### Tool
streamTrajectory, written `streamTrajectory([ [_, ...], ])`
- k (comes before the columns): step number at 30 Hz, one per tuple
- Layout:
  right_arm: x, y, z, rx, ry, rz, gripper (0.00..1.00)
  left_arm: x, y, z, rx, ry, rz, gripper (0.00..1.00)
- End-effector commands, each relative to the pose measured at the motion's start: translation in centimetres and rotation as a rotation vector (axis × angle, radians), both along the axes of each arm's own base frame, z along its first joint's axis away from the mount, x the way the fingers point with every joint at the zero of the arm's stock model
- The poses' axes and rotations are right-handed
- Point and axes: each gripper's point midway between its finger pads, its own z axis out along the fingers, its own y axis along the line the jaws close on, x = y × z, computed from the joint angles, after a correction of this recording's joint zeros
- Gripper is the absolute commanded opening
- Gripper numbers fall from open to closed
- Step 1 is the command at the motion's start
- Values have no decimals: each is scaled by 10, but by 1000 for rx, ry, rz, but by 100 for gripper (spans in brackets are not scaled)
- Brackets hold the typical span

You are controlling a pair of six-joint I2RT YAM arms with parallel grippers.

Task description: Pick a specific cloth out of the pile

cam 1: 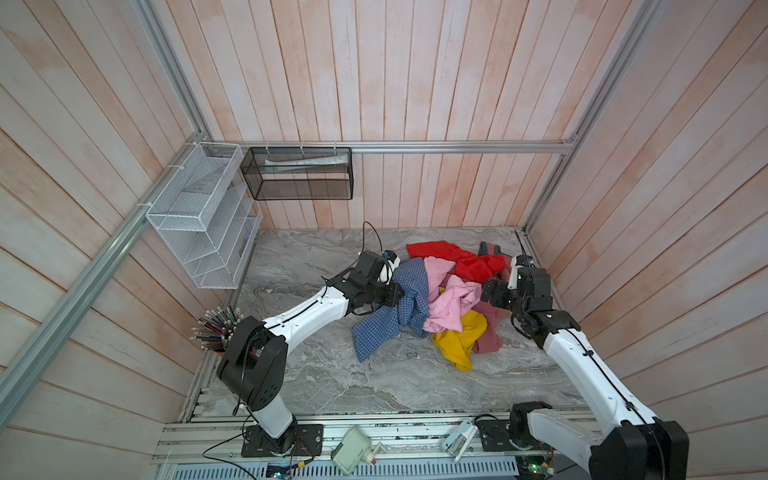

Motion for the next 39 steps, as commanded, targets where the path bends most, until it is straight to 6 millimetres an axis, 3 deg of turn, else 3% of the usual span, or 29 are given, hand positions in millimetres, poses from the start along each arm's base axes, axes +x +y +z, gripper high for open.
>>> streamTrajectory([
  [1, 5, 20, 28, -18, -79, 56, 98, 8, 10, 31, -2, -83, 54, 41],
  [5, 4, 26, 28, -19, -87, 67, 98, 2, 23, 46, -1, -141, 63, 72],
  [9, 5, 26, 30, -16, -100, 66, 98, -15, 53, 20, 126, -85, 105, 84],
  [12, 3, 24, 28, -32, -97, 59, 98, -41, 63, 11, 123, -53, 72, 88],
  [17, 2, 22, 25, -49, -91, 57, 98, -76, 57, -14, 29, 60, 19, 89],
  [22, 1, 21, 25, -46, -88, 55, 98, -77, 35, -19, -38, 79, -11, 88],
  [24, 1, 22, 26, -39, -89, 57, 98, -71, 26, -30, -27, 101, -28, 87],
  [28, 0, 24, 28, -26, -97, 61, 98, -44, 23, -50, 36, 96, 35, 78],
  [32, -3, 22, 30, -28, -102, 56, 98, -22, 15, -46, 30, 41, 57, 36],
  [35, -5, 19, 31, -35, -106, 44, 98, -9, 13, -22, 7, -33, 74, 4],
  [36, -6, 18, 31, -37, -106, 41, 98, -7, 14, -9, -3, -72, 78, 0],
  [39, -8, 18, 30, -35, -111, 42, 98, -1, 22, 35, -7, -210, 89, 0],
])
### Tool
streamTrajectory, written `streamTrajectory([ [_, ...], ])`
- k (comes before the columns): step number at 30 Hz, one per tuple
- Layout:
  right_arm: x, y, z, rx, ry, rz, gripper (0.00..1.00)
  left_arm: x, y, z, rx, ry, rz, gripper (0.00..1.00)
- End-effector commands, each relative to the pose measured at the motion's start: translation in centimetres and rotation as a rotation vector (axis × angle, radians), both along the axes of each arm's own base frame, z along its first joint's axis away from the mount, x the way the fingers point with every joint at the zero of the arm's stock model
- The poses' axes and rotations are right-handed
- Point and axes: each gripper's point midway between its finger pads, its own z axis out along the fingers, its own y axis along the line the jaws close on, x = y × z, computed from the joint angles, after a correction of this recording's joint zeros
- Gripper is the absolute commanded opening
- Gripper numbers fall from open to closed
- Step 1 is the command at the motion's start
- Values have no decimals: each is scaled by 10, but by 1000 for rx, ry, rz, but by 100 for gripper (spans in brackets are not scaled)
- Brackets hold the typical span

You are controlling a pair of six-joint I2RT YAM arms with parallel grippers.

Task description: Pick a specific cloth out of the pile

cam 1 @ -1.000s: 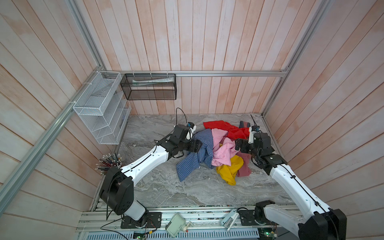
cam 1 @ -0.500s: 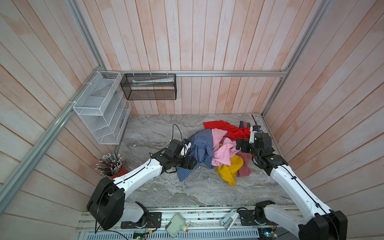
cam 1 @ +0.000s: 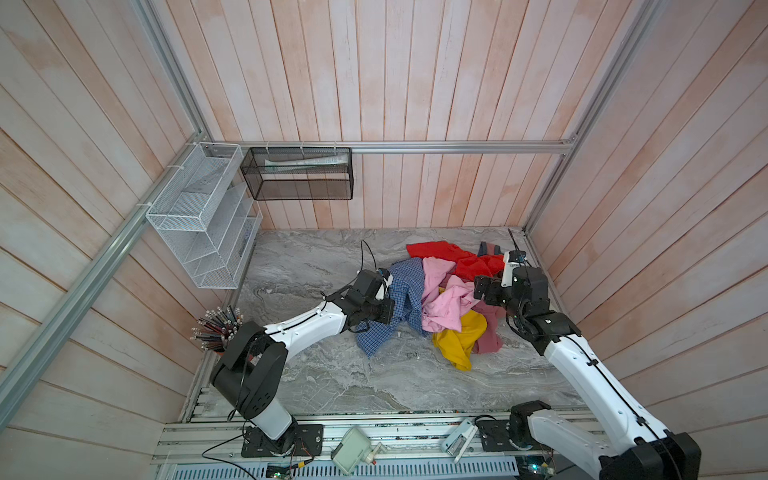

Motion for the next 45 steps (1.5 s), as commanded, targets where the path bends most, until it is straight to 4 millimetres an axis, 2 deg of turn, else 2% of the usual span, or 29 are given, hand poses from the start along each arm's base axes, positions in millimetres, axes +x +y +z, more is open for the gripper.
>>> streamTrajectory([
  [1, -4, -2, -2, -8, -5, -6, 98, 22, 6, 84, -46, -264, 27, 0],
  [6, -2, 16, 6, 46, -65, 87, 98, 11, 26, 153, -52, -454, 36, 0],
  [11, -2, 28, 4, 85, -77, 144, 98, 1, 42, 198, -60, -539, 60, 0],
  [14, -3, 28, 2, 93, -71, 140, 98, -2, 52, 224, -56, -596, 88, 0],
  [18, -3, 26, 6, 91, -85, 130, 98, -3, 66, 273, -44, -715, 125, 0],
  [27, -2, 27, 7, 97, -88, 131, 98, -2, 82, 375, -24, -935, 175, 0],
  [30, -2, 27, 7, 93, -87, 135, 98, -6, 87, 406, -33, -1004, 191, 0],
  [33, -2, 27, 5, 86, -80, 131, 98, -11, 89, 427, -47, -1055, 184, 0],
  [37, -2, 26, 1, 87, -68, 122, 98, -13, 94, 439, -21, -1082, 194, 0],
  [40, -2, 27, 1, 89, -69, 124, 98, -12, 92, 431, 3, -1073, 176, 0],
  [42, -1, 27, 0, 89, -66, 124, 98, -6, 79, 404, 24, -1011, 116, 0],
  [45, 0, 29, 0, 91, -62, 130, 98, 0, 52, 339, 12, -831, 14, 0],
])
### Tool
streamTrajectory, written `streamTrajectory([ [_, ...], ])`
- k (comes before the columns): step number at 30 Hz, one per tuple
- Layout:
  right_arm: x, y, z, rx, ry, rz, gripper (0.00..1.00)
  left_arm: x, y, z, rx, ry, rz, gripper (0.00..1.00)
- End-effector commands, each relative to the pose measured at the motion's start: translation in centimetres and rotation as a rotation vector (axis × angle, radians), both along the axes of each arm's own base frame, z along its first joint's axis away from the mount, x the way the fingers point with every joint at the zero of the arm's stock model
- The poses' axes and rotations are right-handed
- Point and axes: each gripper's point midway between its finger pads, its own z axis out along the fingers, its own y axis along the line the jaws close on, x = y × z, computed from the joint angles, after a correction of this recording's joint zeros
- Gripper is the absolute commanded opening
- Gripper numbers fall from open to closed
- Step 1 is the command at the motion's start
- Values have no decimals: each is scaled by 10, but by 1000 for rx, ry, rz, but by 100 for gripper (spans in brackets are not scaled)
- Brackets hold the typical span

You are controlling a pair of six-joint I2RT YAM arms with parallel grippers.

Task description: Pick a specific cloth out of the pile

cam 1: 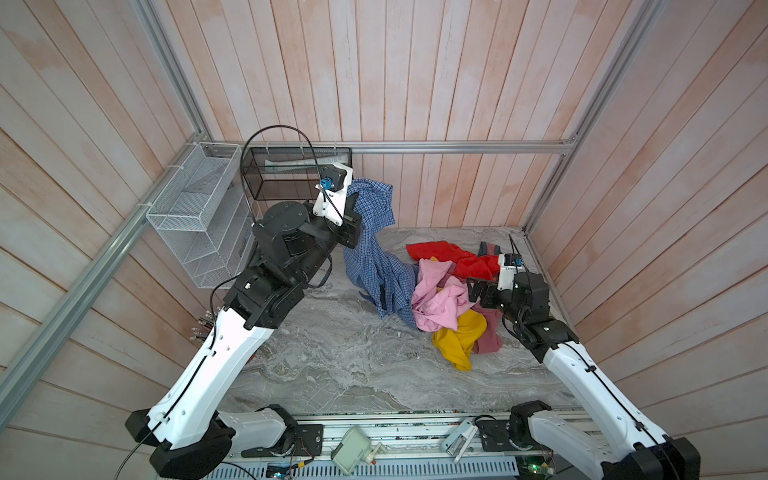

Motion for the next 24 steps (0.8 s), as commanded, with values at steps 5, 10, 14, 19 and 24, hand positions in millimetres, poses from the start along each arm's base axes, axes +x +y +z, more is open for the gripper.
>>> streamTrajectory([
  [5, 1, 3, 0, 7, -3, 1, 98, 6, -39, -168, 11, 416, -126, 0],
  [10, 1, 4, -4, 6, 10, 7, 98, 3, -37, -233, -13, 580, -84, 1],
  [14, 2, 6, -5, 12, 19, 7, 98, 4, -35, -274, -22, 695, -35, 8],
  [19, 2, 6, -6, 12, 20, 8, 98, 4, -45, -314, -5, 824, -42, 19],
  [24, 1, 6, -5, 8, 25, 8, 98, -10, -60, -347, 90, 814, -130, 22],
])
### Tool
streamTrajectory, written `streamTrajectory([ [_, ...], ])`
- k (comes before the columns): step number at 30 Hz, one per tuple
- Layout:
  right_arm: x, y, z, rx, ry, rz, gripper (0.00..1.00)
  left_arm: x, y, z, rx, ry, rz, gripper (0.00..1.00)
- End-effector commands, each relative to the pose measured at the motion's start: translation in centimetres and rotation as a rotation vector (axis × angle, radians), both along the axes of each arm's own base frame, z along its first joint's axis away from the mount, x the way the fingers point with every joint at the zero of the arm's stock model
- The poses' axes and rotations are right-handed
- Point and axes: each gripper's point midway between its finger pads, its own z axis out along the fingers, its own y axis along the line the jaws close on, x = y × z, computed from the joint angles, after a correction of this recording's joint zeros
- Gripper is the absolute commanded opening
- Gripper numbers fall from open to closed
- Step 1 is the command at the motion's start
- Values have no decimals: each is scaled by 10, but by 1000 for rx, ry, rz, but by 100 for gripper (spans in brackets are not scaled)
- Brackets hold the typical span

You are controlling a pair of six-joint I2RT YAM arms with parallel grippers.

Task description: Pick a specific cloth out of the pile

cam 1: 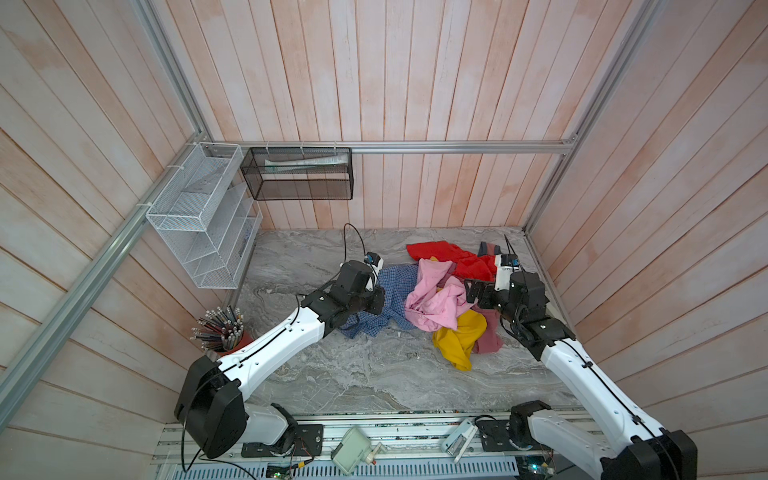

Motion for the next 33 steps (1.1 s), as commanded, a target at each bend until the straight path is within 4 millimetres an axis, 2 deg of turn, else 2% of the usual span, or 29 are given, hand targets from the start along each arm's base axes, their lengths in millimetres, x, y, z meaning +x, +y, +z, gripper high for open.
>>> streamTrajectory([
  [1, -1, 2, 4, 12, -3, 2, 98, -10, -10, -18, 16, -3, -94, 24],
  [3, -2, 1, 5, 8, -4, -2, 98, -16, -7, -28, 53, -21, -133, 36],
  [5, -3, 0, 4, 6, -4, -6, 98, -20, -6, -28, 67, -54, -170, 46],
  [8, -2, 1, 1, 8, 2, -3, 98, -25, -11, -31, 79, -85, -240, 53],
  [11, -1, 3, 1, 14, 6, 2, 98, -19, -11, -42, 143, -88, -235, 60],
  [13, 0, 4, 2, 15, 6, 6, 98, -13, -7, -46, 198, -110, -212, 68],
  [17, 0, 4, 3, 9, 7, 5, 98, -13, -11, -51, 314, -194, -255, 84],
  [22, -1, 3, 4, 7, 11, -1, 98, -19, -19, -70, 360, -144, -283, 87],
  [25, -2, 2, 4, 3, 12, -8, 98, -25, -20, -71, 352, -168, -271, 93],
  [33, 0, 2, 5, -4, 18, -4, 98, -30, -43, -81, 298, -172, -288, 95],
])
